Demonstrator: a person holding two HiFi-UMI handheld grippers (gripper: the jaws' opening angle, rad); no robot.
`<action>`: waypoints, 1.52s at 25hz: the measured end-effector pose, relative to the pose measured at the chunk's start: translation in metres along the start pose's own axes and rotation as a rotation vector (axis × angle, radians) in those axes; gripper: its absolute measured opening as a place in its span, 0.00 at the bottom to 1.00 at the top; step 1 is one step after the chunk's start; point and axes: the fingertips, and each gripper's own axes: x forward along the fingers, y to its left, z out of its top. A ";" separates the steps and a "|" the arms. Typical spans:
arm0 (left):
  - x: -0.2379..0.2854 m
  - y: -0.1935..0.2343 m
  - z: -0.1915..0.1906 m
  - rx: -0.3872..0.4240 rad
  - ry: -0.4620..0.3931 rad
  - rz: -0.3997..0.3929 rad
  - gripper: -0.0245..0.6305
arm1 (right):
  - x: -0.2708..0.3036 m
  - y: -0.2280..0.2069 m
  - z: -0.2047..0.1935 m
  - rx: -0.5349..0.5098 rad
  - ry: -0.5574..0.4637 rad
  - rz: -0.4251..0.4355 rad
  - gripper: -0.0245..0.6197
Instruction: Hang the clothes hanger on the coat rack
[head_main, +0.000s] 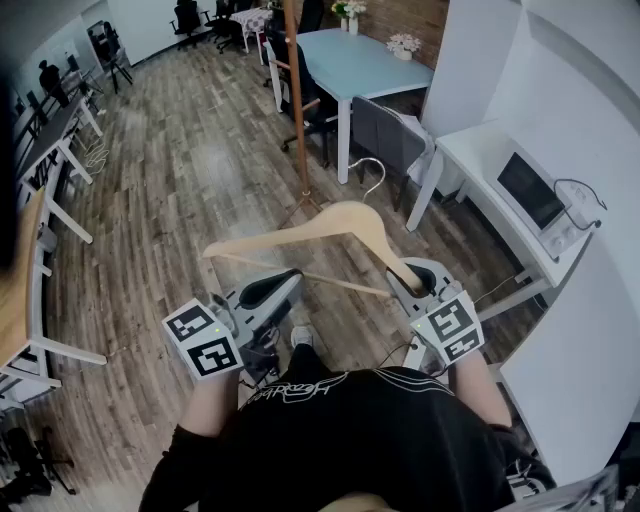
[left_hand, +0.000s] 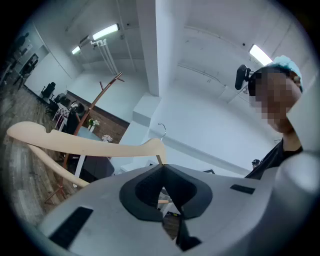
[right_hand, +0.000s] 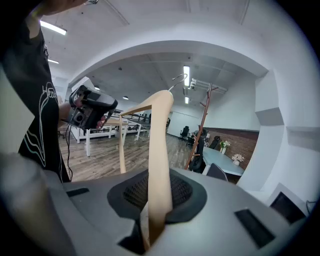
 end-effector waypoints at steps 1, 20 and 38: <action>0.000 0.003 0.002 0.000 0.001 0.000 0.05 | 0.003 -0.001 0.001 0.001 0.001 0.000 0.16; 0.061 0.166 0.033 -0.088 0.095 0.024 0.05 | 0.150 -0.083 -0.011 0.089 0.036 -0.015 0.16; 0.073 0.363 0.138 -0.064 0.048 0.025 0.05 | 0.332 -0.167 0.061 0.021 0.057 -0.083 0.16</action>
